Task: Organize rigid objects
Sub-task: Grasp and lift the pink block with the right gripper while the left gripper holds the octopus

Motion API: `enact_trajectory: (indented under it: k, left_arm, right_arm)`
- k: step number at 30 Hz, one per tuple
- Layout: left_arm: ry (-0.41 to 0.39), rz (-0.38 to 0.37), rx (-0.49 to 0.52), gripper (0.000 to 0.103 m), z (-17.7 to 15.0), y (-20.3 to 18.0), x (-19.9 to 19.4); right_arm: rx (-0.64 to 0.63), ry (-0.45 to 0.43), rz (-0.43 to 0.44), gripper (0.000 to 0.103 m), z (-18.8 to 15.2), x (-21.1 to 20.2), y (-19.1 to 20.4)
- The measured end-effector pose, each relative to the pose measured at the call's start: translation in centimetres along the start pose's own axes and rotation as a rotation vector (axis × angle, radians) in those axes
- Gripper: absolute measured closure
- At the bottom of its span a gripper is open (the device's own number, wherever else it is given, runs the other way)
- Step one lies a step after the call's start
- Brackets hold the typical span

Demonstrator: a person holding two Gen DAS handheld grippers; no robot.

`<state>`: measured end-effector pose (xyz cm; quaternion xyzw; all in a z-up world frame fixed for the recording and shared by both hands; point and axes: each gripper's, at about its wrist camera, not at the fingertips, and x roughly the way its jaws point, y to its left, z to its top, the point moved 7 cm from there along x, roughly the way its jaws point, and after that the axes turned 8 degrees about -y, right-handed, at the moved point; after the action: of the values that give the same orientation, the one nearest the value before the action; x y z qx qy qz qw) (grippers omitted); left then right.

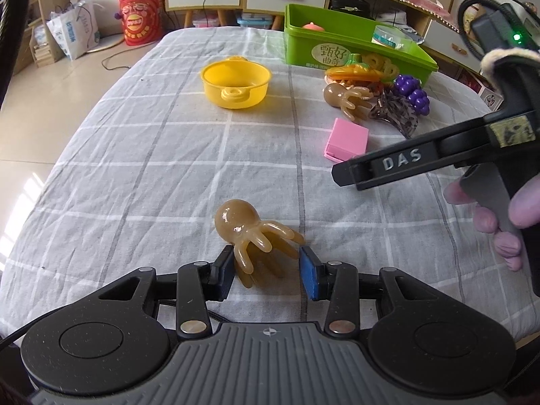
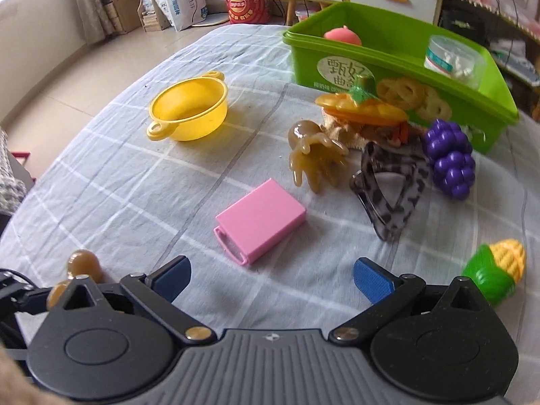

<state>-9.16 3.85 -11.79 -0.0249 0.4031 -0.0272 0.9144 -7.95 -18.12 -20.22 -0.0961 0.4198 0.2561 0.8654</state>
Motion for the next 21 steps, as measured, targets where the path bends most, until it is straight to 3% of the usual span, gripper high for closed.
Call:
enact_trajectory:
  k: [4,10,13,15,17,21]
  left_arm:
    - [-0.004,0.002,-0.004,0.058,0.1,0.2,-0.1]
    - [-0.005,0.003,-0.016,0.058,0.3,0.4,-0.1]
    - [-0.006,0.004,-0.021,0.058,0.4,0.5,-0.1]
    - [-0.008,0.003,-0.022,0.058,0.4,0.5,-0.1]
    - [-0.01,0.003,-0.022,0.058,0.4,0.5,-0.2]
    - [-0.021,0.002,-0.023,0.058,0.8,0.4,-0.2]
  right_arm:
    - [-0.08,-0.007,-0.041,0.015,0.0,0.7,0.7]
    - [-0.091,-0.052,-0.034,0.026,0.7,0.8,1.3]
    - [-0.098,-0.07,-0.027,0.04,1.0,0.8,1.5]
    - [-0.1,-0.078,-0.025,0.058,1.3,0.7,1.7]
    - [-0.104,-0.079,-0.03,0.068,1.4,0.5,1.8]
    - [-0.104,-0.072,-0.037,0.074,1.3,0.2,1.6]
